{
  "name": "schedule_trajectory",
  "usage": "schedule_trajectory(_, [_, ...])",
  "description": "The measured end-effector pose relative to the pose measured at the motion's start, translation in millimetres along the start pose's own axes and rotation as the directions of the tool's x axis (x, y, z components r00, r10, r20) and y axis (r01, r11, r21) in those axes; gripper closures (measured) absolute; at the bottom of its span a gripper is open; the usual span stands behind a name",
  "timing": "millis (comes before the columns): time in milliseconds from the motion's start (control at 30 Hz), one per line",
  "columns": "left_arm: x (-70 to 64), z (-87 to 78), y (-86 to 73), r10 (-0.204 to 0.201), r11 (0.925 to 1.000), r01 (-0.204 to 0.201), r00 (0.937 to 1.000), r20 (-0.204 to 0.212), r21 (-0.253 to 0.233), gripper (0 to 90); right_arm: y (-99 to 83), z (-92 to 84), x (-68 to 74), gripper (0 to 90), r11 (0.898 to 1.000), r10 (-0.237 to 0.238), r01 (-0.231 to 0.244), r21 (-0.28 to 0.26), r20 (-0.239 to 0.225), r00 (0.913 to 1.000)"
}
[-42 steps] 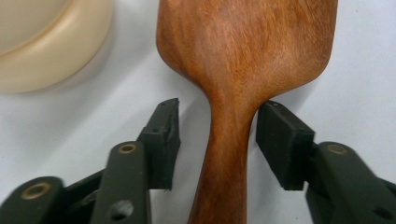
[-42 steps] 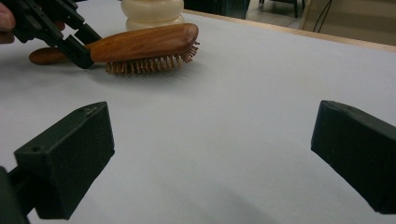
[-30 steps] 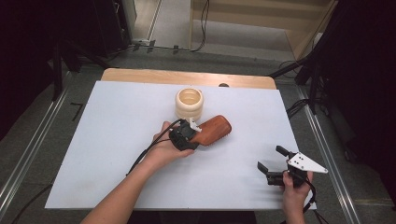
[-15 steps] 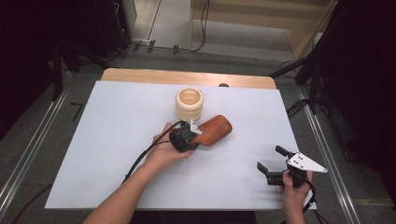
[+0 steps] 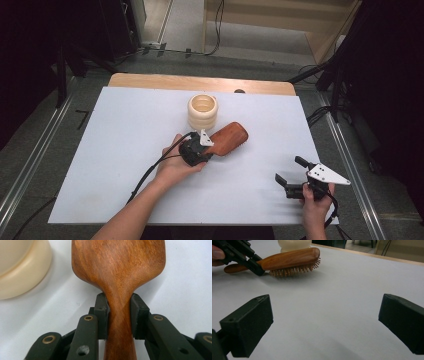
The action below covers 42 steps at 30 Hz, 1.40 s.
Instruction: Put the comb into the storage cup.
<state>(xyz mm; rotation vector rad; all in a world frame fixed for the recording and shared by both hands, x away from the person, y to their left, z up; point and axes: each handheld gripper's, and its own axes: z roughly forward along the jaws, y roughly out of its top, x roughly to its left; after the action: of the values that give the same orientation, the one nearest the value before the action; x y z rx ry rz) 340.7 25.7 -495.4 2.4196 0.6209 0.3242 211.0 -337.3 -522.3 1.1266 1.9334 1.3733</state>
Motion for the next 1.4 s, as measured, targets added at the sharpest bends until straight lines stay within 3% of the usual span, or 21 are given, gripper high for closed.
schedule_trajectory(533, [-4.8, -21.1, -13.0, -0.032, 0.9915, 0.029, 0.9992, -0.023, -0.127, 72.0, 0.8, -2.5, 0.2, 0.0, 1.0, 0.007, -0.007, -0.008, 0.001, 1.0])
schedule_trajectory(700, [-9.0, -29.8, -21.5, -0.051, 0.9795, 0.044, 0.9983, -0.028, -0.197, 72.0, 1.6, -3.0, 0.6, 0.0, 1.0, 0.002, -0.002, -0.002, 0.002, 1.0])
schedule_trajectory(900, [-8.7, -38.3, -27.6, -0.083, 0.966, 0.073, 0.9961, -0.031, -0.248, 72.0, 2.7, -6.4, 0.1, 0.0, 1.0, 0.023, -0.023, -0.009, 0.003, 0.9997])
schedule_trajectory(1033, [-7.7, -45.6, -39.0, -0.107, 0.9545, 0.094, 0.9938, -0.03, -0.283, 72.0, 5.3, -7.7, 3.2, 0.0, 0.999, 0.036, -0.036, -0.015, 0.033, 0.9988])
schedule_trajectory(1167, [-9.2, -50.6, -46.2, -0.105, 0.948, 0.09, 0.9939, -0.033, -0.305, 72.0, 11.3, -6.7, 8.6, 0.0, 0.997, 0.067, -0.066, -0.032, 0.016, 0.9977])
schedule_trajectory(1267, [-10.9, -54.1, -48.4, -0.102, 0.9436, 0.083, 0.9939, -0.042, -0.32, 72.0, 17.9, -6.2, 14.6, 0.0, 0.998, 0.049, -0.049, -0.035, -0.015, 0.9987])
schedule_trajectory(1300, [-12.1, -57.7, -50.8, -0.105, 0.9374, 0.085, 0.9937, -0.041, -0.338, 72.0, 19.7, -6.2, 16.7, 0.0, 0.998, 0.048, -0.048, -0.036, -0.012, 0.9988])
schedule_trajectory(1333, [-12.1, -57.7, -50.8, -0.105, 0.9374, 0.085, 0.9937, -0.041, -0.338, 72.0, 19.7, -6.2, 16.7, 0.0, 0.998, 0.048, -0.048, -0.036, -0.012, 0.9988])
schedule_trajectory(1400, [-12.9, -62.1, -55.5, -0.11, 0.9291, 0.088, 0.993, -0.041, -0.359, 72.0, 24.3, -4.6, 23.2, 0.0, 0.998, 0.053, -0.053, -0.038, -0.02, 0.9984])
